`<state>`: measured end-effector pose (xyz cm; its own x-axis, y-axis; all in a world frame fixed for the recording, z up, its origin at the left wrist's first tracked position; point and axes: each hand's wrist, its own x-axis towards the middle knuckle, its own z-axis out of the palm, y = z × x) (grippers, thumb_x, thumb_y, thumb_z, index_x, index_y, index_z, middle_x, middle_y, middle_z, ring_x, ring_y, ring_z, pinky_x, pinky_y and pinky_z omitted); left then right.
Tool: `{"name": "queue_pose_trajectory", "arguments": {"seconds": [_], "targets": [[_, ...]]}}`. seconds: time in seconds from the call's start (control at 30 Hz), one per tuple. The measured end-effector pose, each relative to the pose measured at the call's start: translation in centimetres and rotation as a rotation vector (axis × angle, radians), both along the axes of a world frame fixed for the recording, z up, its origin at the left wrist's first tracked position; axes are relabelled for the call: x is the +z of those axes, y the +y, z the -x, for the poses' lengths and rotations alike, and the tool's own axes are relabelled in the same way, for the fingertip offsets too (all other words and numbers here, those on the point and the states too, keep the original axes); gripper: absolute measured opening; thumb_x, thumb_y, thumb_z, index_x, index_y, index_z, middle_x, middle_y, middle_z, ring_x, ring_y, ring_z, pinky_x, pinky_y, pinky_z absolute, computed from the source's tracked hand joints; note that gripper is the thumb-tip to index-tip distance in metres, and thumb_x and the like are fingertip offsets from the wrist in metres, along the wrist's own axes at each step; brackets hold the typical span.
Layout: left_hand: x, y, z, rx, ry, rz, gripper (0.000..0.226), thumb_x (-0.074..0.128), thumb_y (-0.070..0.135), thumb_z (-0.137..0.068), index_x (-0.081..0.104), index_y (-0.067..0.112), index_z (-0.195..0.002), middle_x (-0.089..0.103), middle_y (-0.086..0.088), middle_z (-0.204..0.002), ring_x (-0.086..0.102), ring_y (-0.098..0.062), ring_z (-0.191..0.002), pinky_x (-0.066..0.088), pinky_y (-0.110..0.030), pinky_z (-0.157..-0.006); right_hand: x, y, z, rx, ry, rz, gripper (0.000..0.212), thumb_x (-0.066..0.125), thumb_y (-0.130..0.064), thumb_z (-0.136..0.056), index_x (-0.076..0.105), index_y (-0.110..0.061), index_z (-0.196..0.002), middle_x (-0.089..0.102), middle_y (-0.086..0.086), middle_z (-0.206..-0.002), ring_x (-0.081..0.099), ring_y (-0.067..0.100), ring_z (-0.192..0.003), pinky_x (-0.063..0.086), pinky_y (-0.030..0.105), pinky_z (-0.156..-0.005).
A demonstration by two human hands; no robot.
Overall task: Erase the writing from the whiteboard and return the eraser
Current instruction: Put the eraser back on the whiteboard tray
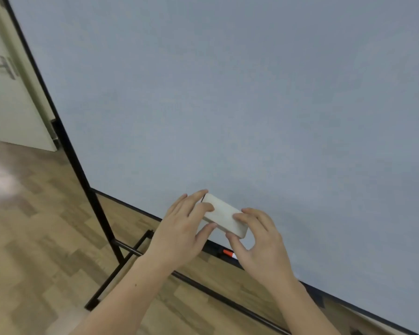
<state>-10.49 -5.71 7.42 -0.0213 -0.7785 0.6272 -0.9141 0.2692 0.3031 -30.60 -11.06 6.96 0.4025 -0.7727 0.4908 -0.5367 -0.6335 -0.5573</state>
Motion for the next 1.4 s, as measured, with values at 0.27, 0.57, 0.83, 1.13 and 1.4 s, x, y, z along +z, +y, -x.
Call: {"name": "queue_pose_trajectory", "arguments": {"seconds": [0.27, 0.57, 0.83, 1.13, 1.4], "targets": [[-6.9, -0.8, -4.6, 0.015, 0.204, -0.222, 0.027, 0.062, 0.034, -0.093, 0.066, 0.015, -0.112, 0.058, -0.006, -0.139, 0.062, -0.02, -0.119, 0.051, -0.027, -0.092, -6.2, 0.1, -5.2, -0.095, 0.134, -0.107, 0.034, 0.082, -0.023, -0.08, 0.07, -0.022, -0.112, 0.066, -0.007, -0.123, 0.052, 0.017, -0.11, 0.041, 0.025, -0.086], [-13.6, -3.9, -4.3, 0.096, 0.369, -0.478, 0.027, 0.066, 0.031, -0.095, 0.066, 0.017, -0.118, 0.05, 0.004, -0.137, 0.066, -0.013, -0.09, 0.055, -0.027, -0.078, -12.2, -2.7, -6.7, -0.168, 0.283, -0.325, 0.029, 0.073, -0.017, -0.088, 0.071, -0.016, -0.116, 0.061, -0.001, -0.132, 0.051, 0.024, -0.122, 0.036, 0.021, -0.093], [-17.0, -6.6, -4.5, 0.118, 0.368, -0.634, 0.028, 0.067, 0.034, -0.093, 0.065, 0.017, -0.116, 0.049, 0.008, -0.134, 0.063, -0.011, -0.091, 0.055, -0.027, -0.075, -16.0, -5.0, -6.6, -0.148, 0.344, -0.28, 0.021, 0.084, -0.011, -0.075, 0.076, -0.012, -0.095, 0.063, 0.004, -0.103, 0.066, 0.026, -0.091, 0.06, 0.033, -0.069], [-18.3, -7.5, -5.3, 0.159, 0.322, -0.794, 0.032, 0.06, 0.037, -0.097, 0.063, 0.022, -0.125, 0.05, 0.011, -0.141, 0.063, -0.011, -0.103, 0.055, -0.03, -0.089, -17.2, -5.8, -6.9, -0.069, 0.459, -0.112, 0.023, 0.092, -0.009, -0.062, 0.077, -0.016, -0.079, 0.073, -0.001, -0.089, 0.067, 0.024, -0.082, 0.058, 0.034, -0.071], [-17.9, -7.8, -5.8, 0.136, 0.319, -0.809, 0.03, 0.063, 0.035, -0.093, 0.067, 0.024, -0.121, 0.055, 0.014, -0.135, 0.064, -0.01, -0.103, 0.054, -0.029, -0.085, -15.5, -6.2, -10.8, -0.021, 0.35, -0.184, 0.021, 0.087, -0.016, -0.07, 0.074, -0.02, -0.086, 0.072, -0.004, -0.088, 0.071, 0.019, -0.08, 0.057, 0.032, -0.063]]}}
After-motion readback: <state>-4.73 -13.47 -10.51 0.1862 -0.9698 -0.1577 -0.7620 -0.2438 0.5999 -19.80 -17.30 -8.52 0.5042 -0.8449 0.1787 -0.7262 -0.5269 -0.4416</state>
